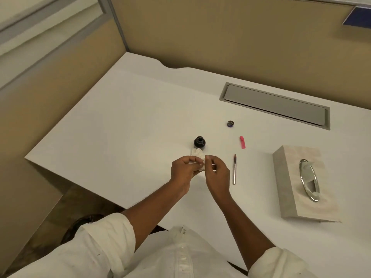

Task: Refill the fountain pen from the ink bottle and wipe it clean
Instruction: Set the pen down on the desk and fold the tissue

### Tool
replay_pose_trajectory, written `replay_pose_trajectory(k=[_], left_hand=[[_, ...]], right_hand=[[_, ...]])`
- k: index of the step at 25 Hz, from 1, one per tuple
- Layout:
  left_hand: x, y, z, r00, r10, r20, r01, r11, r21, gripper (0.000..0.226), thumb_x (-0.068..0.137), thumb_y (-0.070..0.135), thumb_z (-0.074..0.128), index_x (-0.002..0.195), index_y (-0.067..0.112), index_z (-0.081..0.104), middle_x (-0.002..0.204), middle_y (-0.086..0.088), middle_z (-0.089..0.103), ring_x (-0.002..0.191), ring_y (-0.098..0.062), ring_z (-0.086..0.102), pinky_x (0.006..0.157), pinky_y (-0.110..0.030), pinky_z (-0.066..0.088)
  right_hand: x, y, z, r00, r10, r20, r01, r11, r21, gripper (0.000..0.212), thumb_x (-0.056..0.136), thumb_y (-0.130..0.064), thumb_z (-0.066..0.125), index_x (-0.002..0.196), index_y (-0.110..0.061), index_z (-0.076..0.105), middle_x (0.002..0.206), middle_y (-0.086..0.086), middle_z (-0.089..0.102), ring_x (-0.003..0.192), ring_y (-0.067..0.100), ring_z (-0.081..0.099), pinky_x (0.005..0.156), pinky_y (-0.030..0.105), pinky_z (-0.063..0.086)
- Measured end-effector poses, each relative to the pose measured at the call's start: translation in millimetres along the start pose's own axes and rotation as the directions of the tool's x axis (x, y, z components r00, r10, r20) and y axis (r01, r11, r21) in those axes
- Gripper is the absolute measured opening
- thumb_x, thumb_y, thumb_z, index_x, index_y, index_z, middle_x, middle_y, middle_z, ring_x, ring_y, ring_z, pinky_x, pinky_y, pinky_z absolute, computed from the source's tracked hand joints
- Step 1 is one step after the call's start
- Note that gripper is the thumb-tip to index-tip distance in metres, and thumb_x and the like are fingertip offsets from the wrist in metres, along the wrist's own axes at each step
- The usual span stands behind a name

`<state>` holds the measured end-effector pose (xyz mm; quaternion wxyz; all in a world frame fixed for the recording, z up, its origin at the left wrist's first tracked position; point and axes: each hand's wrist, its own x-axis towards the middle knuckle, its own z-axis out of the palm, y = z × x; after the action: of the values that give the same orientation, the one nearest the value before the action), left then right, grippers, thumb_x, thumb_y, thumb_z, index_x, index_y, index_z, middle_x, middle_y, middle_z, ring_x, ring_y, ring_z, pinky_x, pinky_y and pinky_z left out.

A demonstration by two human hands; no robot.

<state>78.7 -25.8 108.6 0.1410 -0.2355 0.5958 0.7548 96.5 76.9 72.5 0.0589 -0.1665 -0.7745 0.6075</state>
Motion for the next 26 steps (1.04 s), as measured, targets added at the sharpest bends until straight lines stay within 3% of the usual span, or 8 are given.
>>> replay_pose_trajectory(k=[3,5,7,11,14,16,23,26], left_hand=[[-9.6,1.5,-34.3,0.988,0.112,-0.102,-0.108,0.993,0.046,0.028,0.071,-0.01,0.069,0.064,0.015,0.058,0.086,-0.01,0.068,0.083,-0.024,0.07,0.071,-0.034,0.059],[-15.1,1.8,-61.5,0.979,0.144,-0.146,-0.136,0.989,0.062,0.034,0.072,-0.007,0.069,0.077,0.017,0.046,0.087,-0.008,0.066,0.08,-0.017,0.07,0.067,-0.032,0.059],[-20.5,-1.3,-90.0,0.974,0.107,-0.201,-0.102,0.994,0.033,0.041,0.074,-0.003,0.071,0.088,0.017,0.038,0.092,-0.007,0.064,0.084,-0.016,0.069,0.075,-0.034,0.059],[-31.9,-7.7,-157.7,0.923,0.058,-0.381,-0.063,0.998,0.0,0.044,0.071,0.01,0.078,0.102,0.017,0.049,0.092,0.004,0.063,0.087,-0.011,0.066,0.068,-0.018,0.054],[-40.0,-7.1,-215.1,0.893,0.03,-0.449,-0.052,0.998,-0.035,0.024,0.072,0.009,0.077,0.086,0.021,0.063,0.088,0.003,0.068,0.085,-0.016,0.067,0.069,-0.023,0.057],[-47.0,-12.1,-255.7,0.866,-0.002,-0.5,-0.054,0.994,-0.097,0.021,0.073,0.007,0.076,0.087,0.016,0.064,0.09,-0.005,0.069,0.086,-0.021,0.068,0.074,-0.033,0.059],[-63.6,-64.8,-416.8,0.686,-0.163,-0.709,-0.055,0.96,-0.275,0.021,0.082,0.003,0.065,0.101,0.008,0.059,0.098,-0.01,0.065,0.087,-0.022,0.067,0.071,-0.033,0.059],[-61.5,-95.5,-489.9,0.523,-0.322,-0.789,-0.024,0.92,-0.391,0.023,0.08,-0.004,0.064,0.103,-0.002,0.06,0.105,-0.019,0.063,0.093,-0.039,0.065,0.078,-0.045,0.057]], right_hand=[[-13.8,-7.8,19.7,0.989,0.011,0.148,-0.003,0.999,-0.054,0.016,0.093,-0.021,0.057,0.1,-0.013,0.069,0.097,-0.002,0.071,0.084,0.012,0.064,0.071,0.011,0.045],[-24.3,-15.2,36.8,0.976,0.009,0.218,0.008,0.997,-0.074,0.015,0.092,-0.02,0.059,0.099,-0.014,0.07,0.094,-0.001,0.072,0.083,0.016,0.065,0.073,0.019,0.049],[-36.0,-22.5,58.3,0.962,0.0,0.273,0.029,0.994,-0.102,0.012,0.09,-0.019,0.061,0.094,-0.015,0.071,0.088,-0.002,0.073,0.079,0.016,0.066,0.073,0.025,0.051],[-68.3,-35.9,120.6,0.931,0.002,0.366,0.074,0.978,-0.194,0.011,0.089,-0.018,0.061,0.089,-0.014,0.072,0.081,-0.002,0.073,0.074,0.017,0.067,0.07,0.026,0.051],[-100.0,-41.4,174.1,0.908,0.019,0.419,0.094,0.964,-0.248,0.013,0.089,-0.019,0.061,0.09,-0.014,0.072,0.08,-0.002,0.072,0.073,0.015,0.067,0.065,0.02,0.047],[-123.9,-41.9,210.6,0.885,0.022,0.464,0.127,0.949,-0.287,0.014,0.09,-0.021,0.06,0.09,-0.017,0.073,0.08,-0.004,0.072,0.072,0.011,0.066,0.062,0.015,0.042],[-212.3,-31.6,332.6,0.768,0.062,0.637,0.269,0.872,-0.409,0.02,0.086,-0.03,0.067,0.102,-0.018,0.069,0.083,-0.013,0.063,0.072,-0.001,0.058,0.064,0.01,0.042],[-230.0,-22.6,356.3,0.703,0.13,0.699,0.327,0.814,-0.481,0.021,0.085,-0.031,0.068,0.101,-0.018,0.067,0.08,-0.012,0.061,0.073,0.001,0.058,0.067,0.012,0.044]])
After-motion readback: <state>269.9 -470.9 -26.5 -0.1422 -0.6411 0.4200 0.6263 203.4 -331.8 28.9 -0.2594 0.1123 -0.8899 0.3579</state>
